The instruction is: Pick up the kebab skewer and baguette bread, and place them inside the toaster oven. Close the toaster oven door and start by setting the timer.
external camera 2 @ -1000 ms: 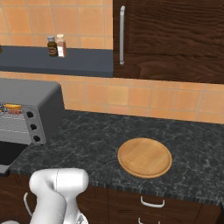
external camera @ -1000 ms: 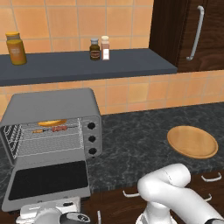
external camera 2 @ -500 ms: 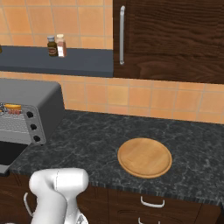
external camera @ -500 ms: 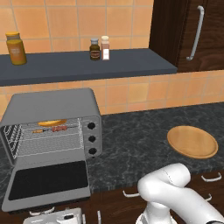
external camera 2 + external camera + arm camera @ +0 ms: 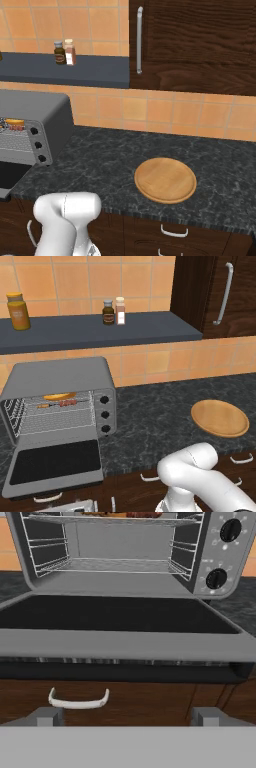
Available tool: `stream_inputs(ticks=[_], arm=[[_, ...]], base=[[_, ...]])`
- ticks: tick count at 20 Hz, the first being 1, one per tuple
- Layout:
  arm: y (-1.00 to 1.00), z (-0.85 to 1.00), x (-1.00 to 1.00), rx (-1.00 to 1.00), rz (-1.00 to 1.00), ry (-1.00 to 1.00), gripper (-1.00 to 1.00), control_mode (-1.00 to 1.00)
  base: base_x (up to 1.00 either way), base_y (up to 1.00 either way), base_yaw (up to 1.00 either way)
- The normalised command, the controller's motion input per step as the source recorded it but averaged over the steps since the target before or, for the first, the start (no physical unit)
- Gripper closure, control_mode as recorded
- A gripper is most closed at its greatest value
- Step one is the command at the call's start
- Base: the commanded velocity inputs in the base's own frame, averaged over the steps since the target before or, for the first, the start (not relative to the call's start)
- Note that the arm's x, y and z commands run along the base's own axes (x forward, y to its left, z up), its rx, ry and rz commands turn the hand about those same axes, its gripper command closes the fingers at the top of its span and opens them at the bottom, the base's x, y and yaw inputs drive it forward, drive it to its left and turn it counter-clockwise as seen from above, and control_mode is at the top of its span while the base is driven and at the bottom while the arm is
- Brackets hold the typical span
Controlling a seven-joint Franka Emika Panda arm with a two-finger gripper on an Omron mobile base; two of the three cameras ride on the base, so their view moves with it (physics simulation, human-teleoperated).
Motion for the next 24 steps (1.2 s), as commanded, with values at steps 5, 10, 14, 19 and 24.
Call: stream_inputs(ticks=[5,10,14,19,24], arm=[[0.00,-0.04,0.16,0.00,0.00,-0.05,-1.00,-1.00],[0.00,-0.21,0.10,0.00,0.00,-0.06,-1.00,-1.00],[0.00,-0.39,0.00,0.01,0.00,-0.07,-1.00,-1.00],[0.00,-0.20,0.06,0.01,0.00,-0.09,-1.00,-1.00],[0.00,-0.10,0.20,0.00,0.00,-0.10,-1.00,-1.00]], base=[[0.00,0.00,0.00],[0.00,0.00,0.00],[0.00,0.00,0.00],[0.00,0.00,0.00],[0.00,0.00,0.00]])
